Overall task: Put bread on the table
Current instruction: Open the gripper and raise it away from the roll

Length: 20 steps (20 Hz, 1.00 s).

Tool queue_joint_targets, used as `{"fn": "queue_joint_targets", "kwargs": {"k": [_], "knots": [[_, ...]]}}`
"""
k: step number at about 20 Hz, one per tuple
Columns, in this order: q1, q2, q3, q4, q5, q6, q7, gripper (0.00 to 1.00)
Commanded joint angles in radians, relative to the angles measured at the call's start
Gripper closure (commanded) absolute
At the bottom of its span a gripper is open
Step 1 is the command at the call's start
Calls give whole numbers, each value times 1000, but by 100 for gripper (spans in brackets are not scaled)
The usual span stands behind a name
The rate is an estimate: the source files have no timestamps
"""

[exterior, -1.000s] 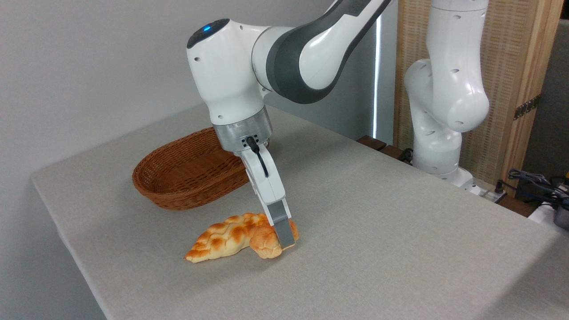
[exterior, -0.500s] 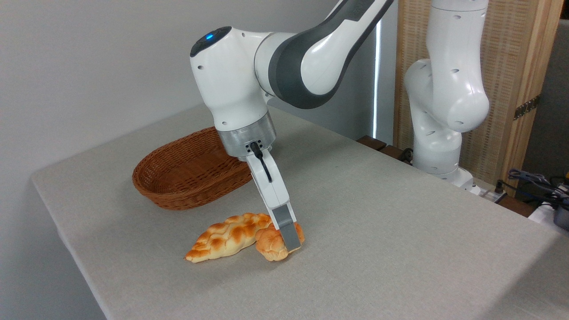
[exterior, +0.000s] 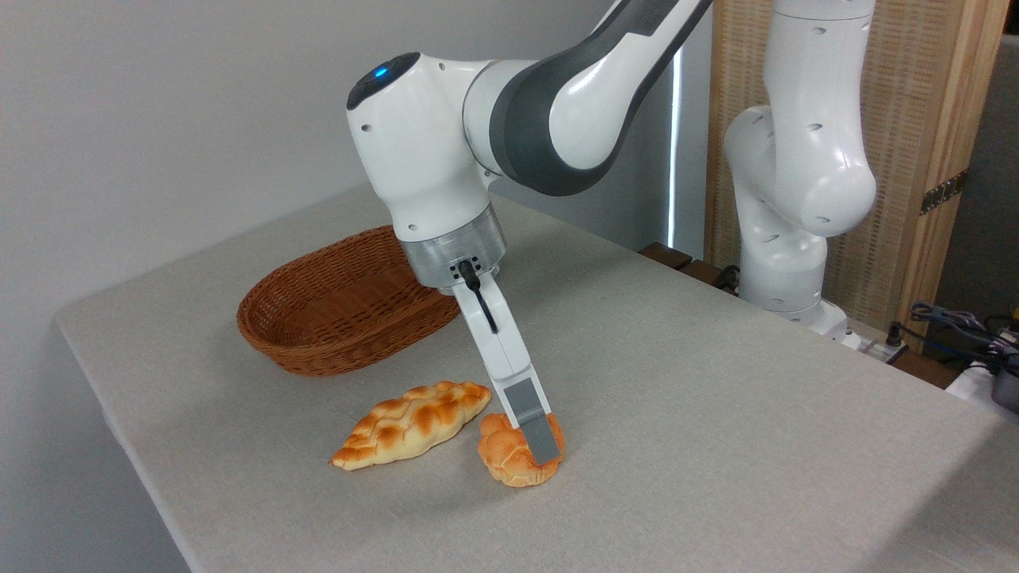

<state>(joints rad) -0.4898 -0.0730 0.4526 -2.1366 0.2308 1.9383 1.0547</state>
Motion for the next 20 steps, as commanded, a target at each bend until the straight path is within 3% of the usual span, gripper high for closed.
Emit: {"fn": "queue_joint_targets", "kwargs": {"k": [1, 3, 11, 20], "knots": [[-6, -41, 9, 49, 9, -44, 1, 0], [-7, -39, 6, 116, -4, -109, -16, 0], [-4, -5, 9, 374, -269, -223, -344, 0], [-6, 12, -38, 440, -277, -228, -515, 0]]}}
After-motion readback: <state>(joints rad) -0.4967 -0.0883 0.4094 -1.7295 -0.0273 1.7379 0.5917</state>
